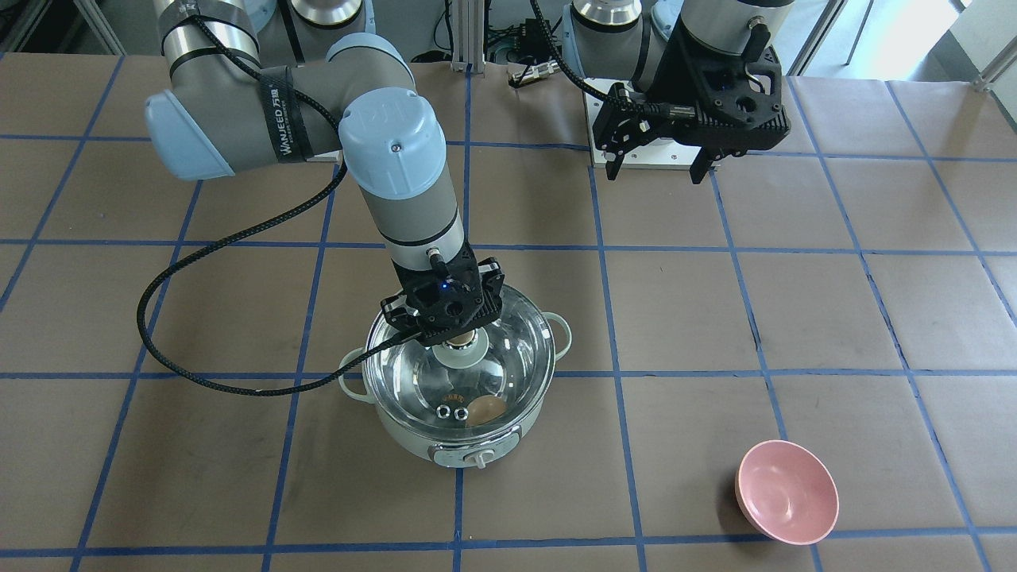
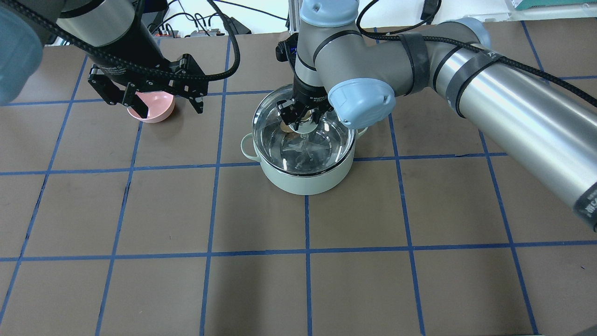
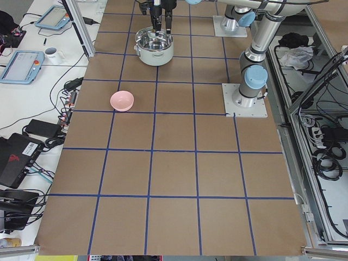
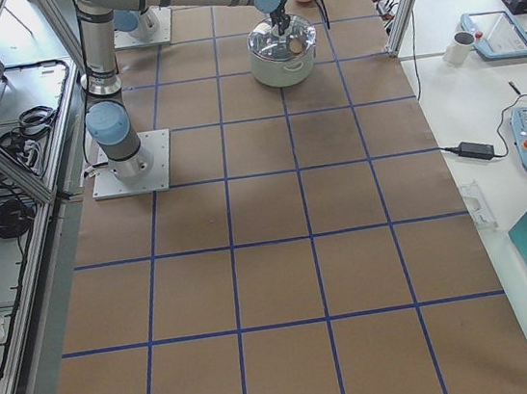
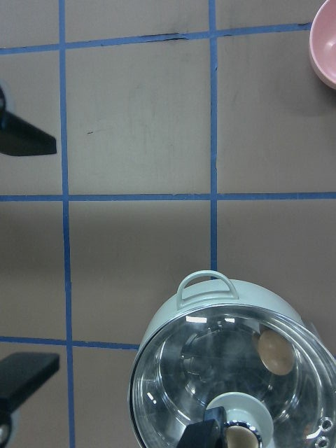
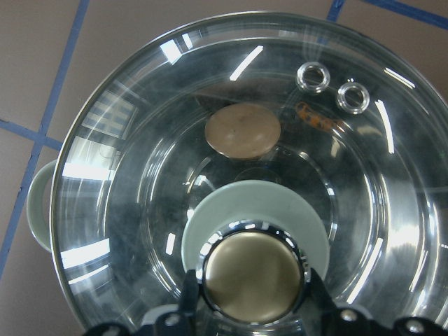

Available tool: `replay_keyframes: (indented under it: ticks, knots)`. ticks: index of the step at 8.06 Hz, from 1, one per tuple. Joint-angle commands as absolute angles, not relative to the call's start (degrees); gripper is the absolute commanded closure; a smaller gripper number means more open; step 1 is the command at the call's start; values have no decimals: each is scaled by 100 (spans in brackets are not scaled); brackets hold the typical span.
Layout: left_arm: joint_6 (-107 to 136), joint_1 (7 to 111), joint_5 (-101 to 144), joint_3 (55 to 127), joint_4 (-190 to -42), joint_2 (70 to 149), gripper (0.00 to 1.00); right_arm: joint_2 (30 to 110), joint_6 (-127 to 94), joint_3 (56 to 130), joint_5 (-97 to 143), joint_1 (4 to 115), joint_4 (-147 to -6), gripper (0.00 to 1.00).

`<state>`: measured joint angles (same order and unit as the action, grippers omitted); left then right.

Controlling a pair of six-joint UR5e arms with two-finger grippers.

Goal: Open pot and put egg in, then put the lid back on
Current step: 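Lower and adjust the glass lid onto the pot rim with the right gripper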

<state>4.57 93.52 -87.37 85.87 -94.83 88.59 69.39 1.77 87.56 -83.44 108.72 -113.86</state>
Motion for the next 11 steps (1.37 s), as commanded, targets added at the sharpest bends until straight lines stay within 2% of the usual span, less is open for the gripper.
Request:
replay_keyframes:
  ticks: [1,11]
  knots:
    - [457,9352,-8736,8587,-9483,8859,0,7031,97,8728,-8480,10872,-11286,100]
    - [466,9352,-8736,8587,-9483,8859,0,6838,114,8754,-8376,10872,-11215,100]
